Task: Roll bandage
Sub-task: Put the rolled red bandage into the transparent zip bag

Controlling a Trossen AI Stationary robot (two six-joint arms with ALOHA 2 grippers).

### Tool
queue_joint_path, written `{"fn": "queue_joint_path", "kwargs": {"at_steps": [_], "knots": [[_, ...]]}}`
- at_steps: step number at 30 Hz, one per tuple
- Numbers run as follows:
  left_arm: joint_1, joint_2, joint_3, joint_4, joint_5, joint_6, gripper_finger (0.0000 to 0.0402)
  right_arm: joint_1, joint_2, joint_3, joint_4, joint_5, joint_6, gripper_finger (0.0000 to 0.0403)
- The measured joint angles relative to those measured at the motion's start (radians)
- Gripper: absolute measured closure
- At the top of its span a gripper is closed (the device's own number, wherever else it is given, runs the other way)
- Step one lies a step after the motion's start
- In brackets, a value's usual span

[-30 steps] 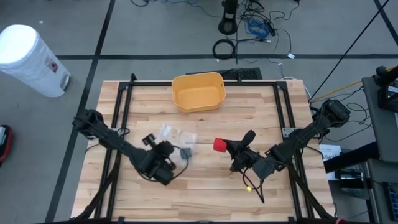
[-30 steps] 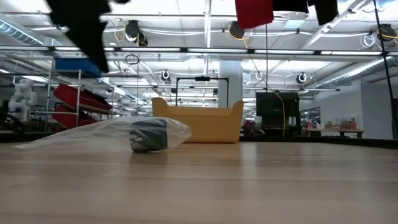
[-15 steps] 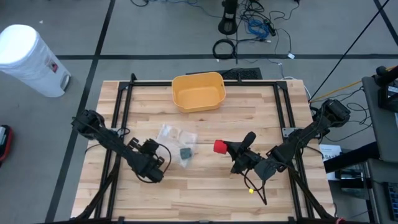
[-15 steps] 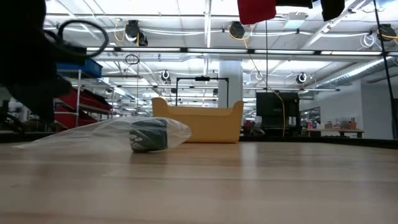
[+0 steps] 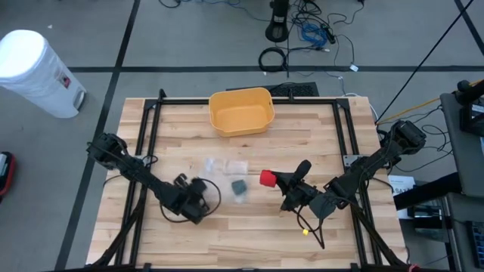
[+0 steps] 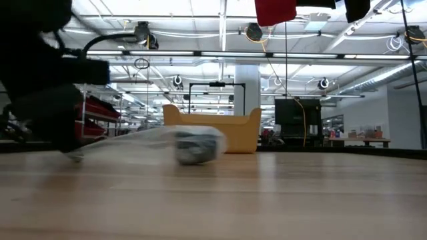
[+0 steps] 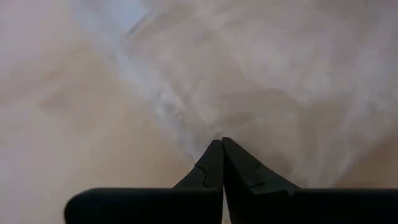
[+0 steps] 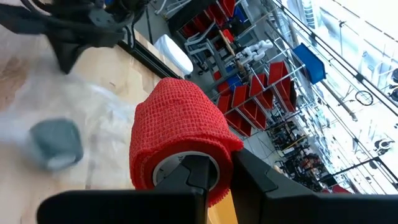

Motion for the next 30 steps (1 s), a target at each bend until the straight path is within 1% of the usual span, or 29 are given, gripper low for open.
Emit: {"fn": "queue_joint_path", "kwargs": {"at_steps": [3, 6, 8, 10, 15, 17, 20, 22, 25, 30], "knots": [[0.000, 0.000, 0.006, 0.190, 0.015, 0.145, 0.0402, 0.000, 0.000, 0.000, 0.000, 0.000, 0.000, 0.0369], [0.000, 0.000, 0.030, 0.334, 0.016, 0.306, 0.0402, 0.000, 0.000, 0.000, 0.000, 0.000, 0.000, 0.0369], [0.000, 0.000, 0.056, 0.387, 0.015, 0.421, 0.0402, 0.000, 0.000, 0.000, 0.000, 0.000, 0.000, 0.0369], [0.000, 0.000, 0.091, 0.397, 0.004, 0.540, 0.0402, 0.000, 0.000, 0.000, 0.000, 0.000, 0.000, 0.0369], [-0.004, 0.000, 0.137, 0.334, -0.082, 0.821, 0.0402, 0.000, 0.000, 0.000, 0.000, 0.000, 0.000, 0.0369], [-0.005, 0.000, 0.141, 0.277, -0.123, 0.879, 0.0402, 0.000, 0.000, 0.000, 0.000, 0.000, 0.000, 0.0369], [-0.005, 0.000, 0.141, 0.165, -0.130, 0.948, 0.0397, 0.000, 0.000, 0.000, 0.000, 0.000, 0.001, 0.0369], [-0.013, 0.000, 0.141, 0.096, -0.130, 0.970, 0.0383, 0.000, 0.000, 0.000, 0.000, 0.000, 0.000, 0.0369], [-0.027, 0.000, 0.141, 0.035, -0.130, 1.012, 0.0350, 0.000, 0.000, 0.000, 0.000, 0.022, -0.014, 0.0369], [-0.041, 0.000, 0.141, 0.031, -0.132, 1.149, 0.0285, 0.002, 0.000, 0.000, 0.000, 0.042, -0.021, 0.0369]]}}
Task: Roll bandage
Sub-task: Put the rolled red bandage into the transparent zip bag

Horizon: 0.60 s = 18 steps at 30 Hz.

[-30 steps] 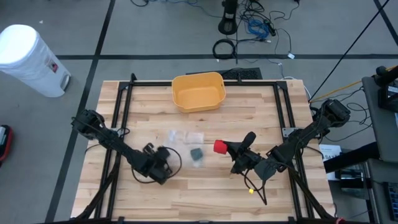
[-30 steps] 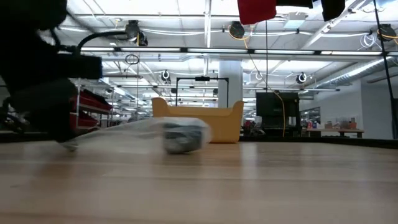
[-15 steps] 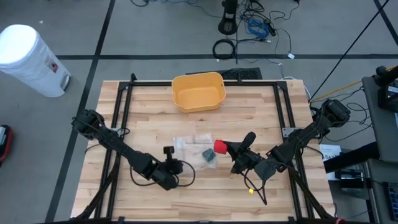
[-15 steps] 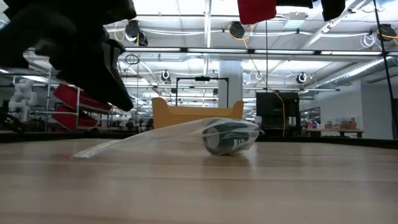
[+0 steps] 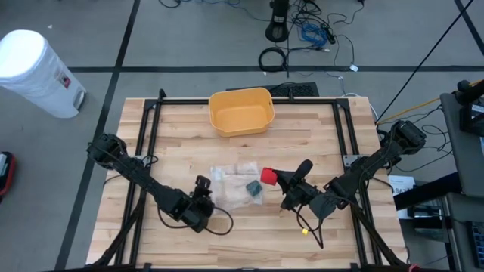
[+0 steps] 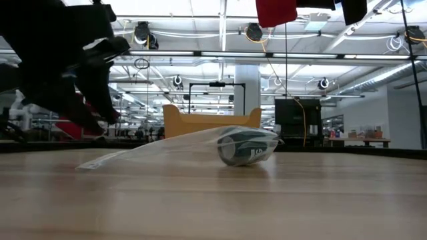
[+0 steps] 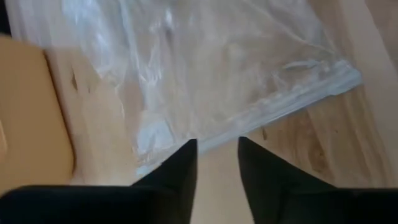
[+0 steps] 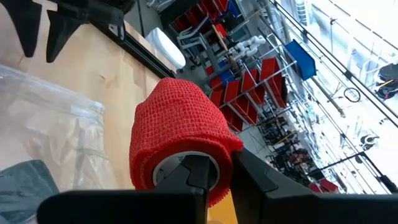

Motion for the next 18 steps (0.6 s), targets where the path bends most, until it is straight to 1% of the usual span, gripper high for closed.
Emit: {"fn": "queue_joint_path", "kwargs": {"at_steps": [4, 8, 13, 18], "knots": [[0.000, 0.010, 0.000, 0.017, -0.005, 0.149, 0.0236, 0.005, 0.000, 0.000, 0.000, 0.001, -0.001, 0.0369], [0.003, 0.049, 0.000, 0.021, -0.048, 0.293, 0.0203, 0.011, 0.000, 0.000, 0.000, 0.002, -0.005, 0.0369], [0.017, 0.110, -0.001, 0.039, -0.078, 0.399, 0.0194, 0.011, 0.000, 0.000, 0.000, 0.005, -0.009, 0.0369], [0.027, 0.165, 0.000, 0.064, -0.113, 0.451, 0.0194, 0.011, 0.000, 0.000, 0.000, 0.006, -0.009, 0.0369]]}}
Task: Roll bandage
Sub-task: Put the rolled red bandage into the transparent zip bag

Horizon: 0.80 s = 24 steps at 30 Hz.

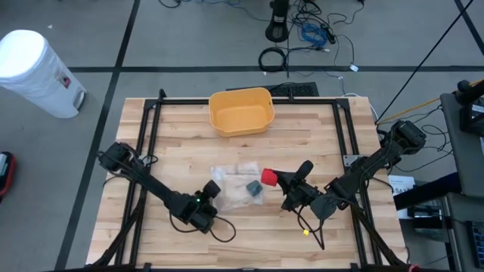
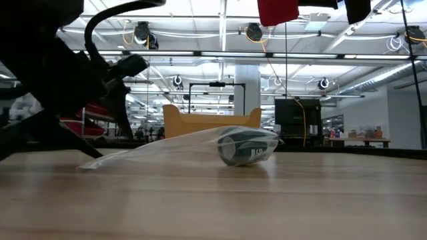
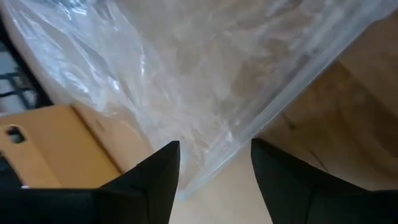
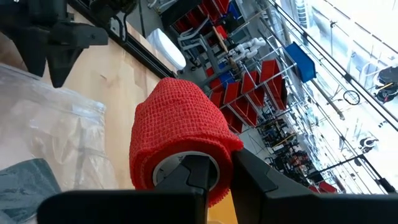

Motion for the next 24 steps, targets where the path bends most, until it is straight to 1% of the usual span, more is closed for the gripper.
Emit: {"fn": "queue_joint_path", "kwargs": {"at_steps": [3, 8, 13, 24], "knots": [[-0.001, 0.024, 0.000, 0.022, -0.043, 0.044, 0.0194, 0.000, 0.000, 0.000, 0.000, 0.000, 0.000, 0.0369], [0.002, 0.028, 0.000, 0.064, -0.104, 0.050, 0.0194, 0.000, 0.000, 0.000, 0.000, 0.001, 0.000, 0.0369], [-0.010, 0.026, 0.000, 0.068, -0.118, 0.048, 0.0194, 0.000, 0.000, 0.000, 0.000, 0.001, -0.003, 0.0369], [-0.040, 0.024, 0.017, 0.149, -0.172, 0.050, 0.0195, 0.000, 0.000, 0.000, 0.000, 0.001, -0.003, 0.0369]]}}
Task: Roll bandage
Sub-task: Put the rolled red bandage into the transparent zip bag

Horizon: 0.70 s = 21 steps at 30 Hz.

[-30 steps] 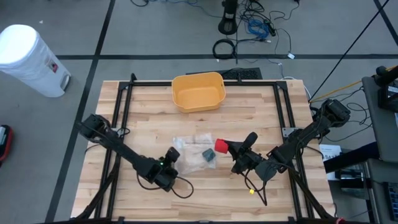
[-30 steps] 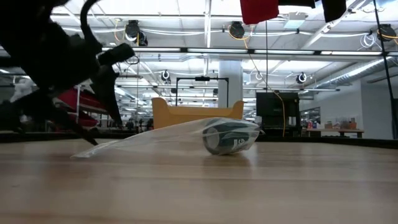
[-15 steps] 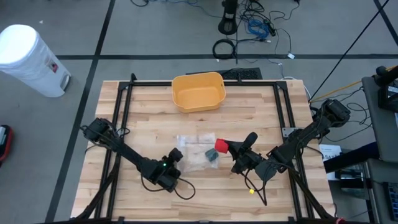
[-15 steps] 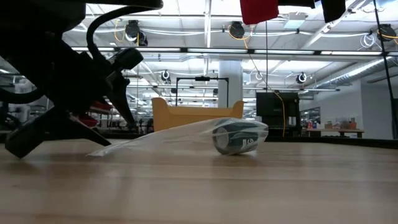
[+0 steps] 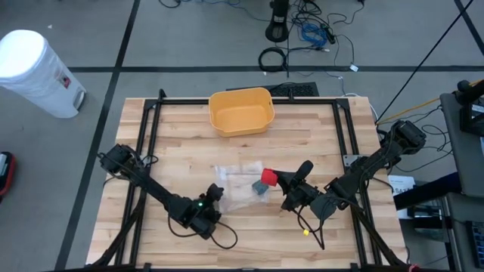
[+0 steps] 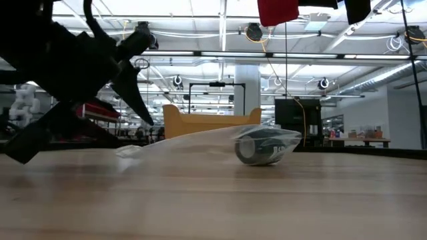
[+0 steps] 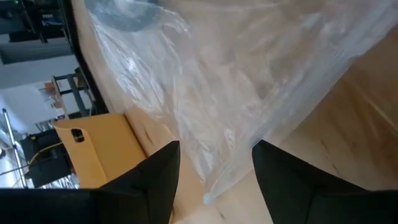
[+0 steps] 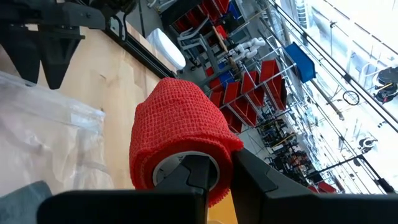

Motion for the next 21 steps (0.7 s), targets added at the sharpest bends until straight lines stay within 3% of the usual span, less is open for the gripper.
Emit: {"fn": "queue_joint_path", "kwargs": {"at_steps": [4, 10, 21], "knots": [[0.007, 0.000, 0.000, 0.066, -0.002, 0.002, 0.0195, 0.000, 0.000, 0.000, 0.000, 0.000, 0.000, 0.0369], [0.015, 0.000, 0.001, 0.250, -0.002, 0.140, 0.0197, 0.000, 0.000, 0.000, 0.000, 0.000, 0.000, 0.0369], [0.112, 0.000, 0.002, 0.353, 0.142, 0.175, 0.0264, 0.000, 0.000, 0.000, 0.001, 0.000, -0.011, 0.0369]]}}
